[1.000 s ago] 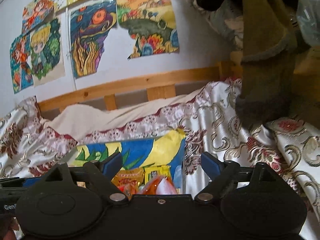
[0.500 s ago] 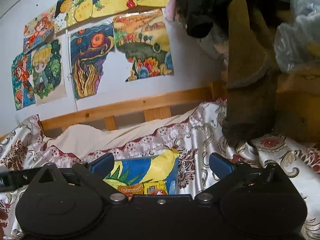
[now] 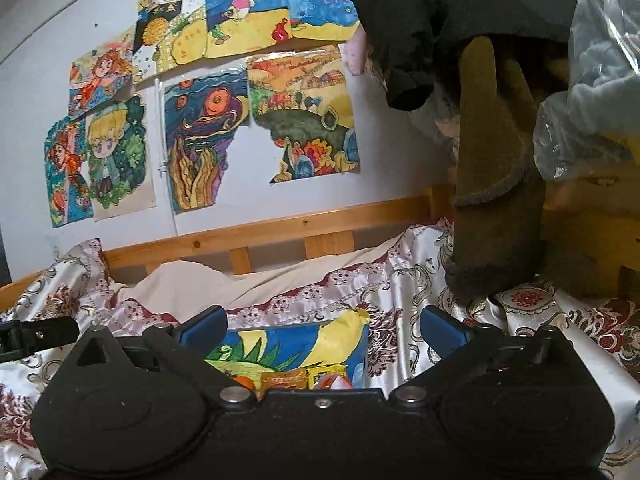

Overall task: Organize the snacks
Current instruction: 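Open both grippers to release the items in the tray, then raise both open tools away from the tray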

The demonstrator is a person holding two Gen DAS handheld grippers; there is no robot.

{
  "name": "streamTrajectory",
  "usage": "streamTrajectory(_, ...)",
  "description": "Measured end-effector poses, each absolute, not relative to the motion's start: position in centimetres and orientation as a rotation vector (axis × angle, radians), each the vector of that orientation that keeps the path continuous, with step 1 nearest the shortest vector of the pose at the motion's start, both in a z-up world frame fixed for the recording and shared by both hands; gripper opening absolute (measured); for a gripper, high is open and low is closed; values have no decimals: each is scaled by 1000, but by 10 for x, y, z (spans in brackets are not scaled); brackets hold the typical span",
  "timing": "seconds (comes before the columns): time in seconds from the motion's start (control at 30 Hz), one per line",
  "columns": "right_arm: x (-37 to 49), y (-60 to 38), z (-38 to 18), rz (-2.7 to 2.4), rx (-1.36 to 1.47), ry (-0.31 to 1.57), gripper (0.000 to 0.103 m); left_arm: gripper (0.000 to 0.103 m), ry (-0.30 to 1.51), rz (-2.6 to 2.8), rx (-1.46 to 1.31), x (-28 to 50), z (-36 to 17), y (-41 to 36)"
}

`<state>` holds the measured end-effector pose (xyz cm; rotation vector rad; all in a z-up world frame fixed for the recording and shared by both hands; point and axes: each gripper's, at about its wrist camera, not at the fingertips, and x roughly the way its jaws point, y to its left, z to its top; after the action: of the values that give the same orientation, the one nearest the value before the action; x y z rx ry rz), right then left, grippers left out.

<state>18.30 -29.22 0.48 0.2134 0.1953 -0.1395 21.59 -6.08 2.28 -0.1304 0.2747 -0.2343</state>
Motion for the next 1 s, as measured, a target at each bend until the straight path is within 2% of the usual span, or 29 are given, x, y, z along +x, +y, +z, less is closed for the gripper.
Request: streamTrajectory(1.0,71,-254,10,-65,200,258,102,103,350,-162,-118,105,11,-25)
